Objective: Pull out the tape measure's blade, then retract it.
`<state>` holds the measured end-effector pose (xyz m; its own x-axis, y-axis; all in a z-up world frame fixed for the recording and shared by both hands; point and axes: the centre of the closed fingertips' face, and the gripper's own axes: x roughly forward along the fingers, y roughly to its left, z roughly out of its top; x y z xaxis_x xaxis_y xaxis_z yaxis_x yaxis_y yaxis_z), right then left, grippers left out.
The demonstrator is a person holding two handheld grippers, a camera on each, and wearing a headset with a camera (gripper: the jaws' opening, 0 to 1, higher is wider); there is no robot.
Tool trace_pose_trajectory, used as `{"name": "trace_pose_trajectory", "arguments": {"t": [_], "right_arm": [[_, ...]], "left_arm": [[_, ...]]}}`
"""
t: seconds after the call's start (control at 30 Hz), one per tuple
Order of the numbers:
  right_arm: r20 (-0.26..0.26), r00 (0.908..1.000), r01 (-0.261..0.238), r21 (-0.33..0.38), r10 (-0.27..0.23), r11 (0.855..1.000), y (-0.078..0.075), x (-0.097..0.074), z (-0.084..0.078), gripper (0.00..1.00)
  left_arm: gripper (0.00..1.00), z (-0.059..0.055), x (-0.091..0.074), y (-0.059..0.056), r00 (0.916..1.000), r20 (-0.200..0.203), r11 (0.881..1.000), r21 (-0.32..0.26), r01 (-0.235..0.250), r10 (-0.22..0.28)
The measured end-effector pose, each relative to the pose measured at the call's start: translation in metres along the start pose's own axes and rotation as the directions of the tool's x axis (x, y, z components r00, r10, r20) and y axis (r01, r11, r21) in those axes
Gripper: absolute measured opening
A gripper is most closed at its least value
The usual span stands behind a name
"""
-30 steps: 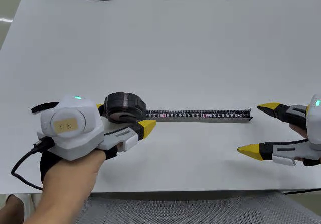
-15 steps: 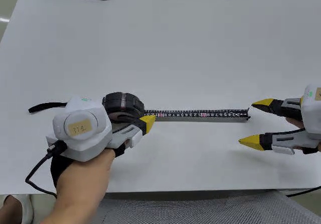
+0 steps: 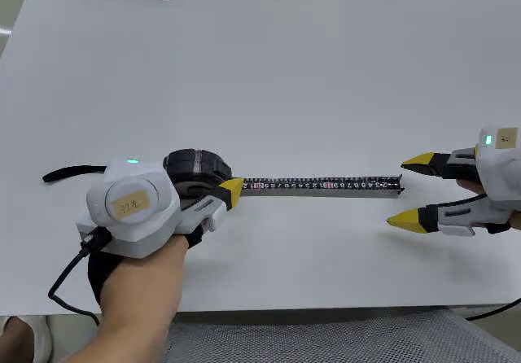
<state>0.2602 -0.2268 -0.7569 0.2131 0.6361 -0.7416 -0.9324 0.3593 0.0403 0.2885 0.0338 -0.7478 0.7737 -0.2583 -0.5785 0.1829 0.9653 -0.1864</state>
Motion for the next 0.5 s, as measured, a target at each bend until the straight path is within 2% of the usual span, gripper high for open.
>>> {"name": "trace_pose_trajectory", "arguments": {"t": [0.5], "right_arm": [[-0.064, 0.9973, -0.040, -0.053, 0.036, 0.998, -0.0042, 0.0071, -0.0037, 0.45]], "left_arm": [[0.60, 0.0009, 0.0029, 0.0045, 0.9998, 0.018, 0.996, -0.087, -0.005, 0.006]]}}
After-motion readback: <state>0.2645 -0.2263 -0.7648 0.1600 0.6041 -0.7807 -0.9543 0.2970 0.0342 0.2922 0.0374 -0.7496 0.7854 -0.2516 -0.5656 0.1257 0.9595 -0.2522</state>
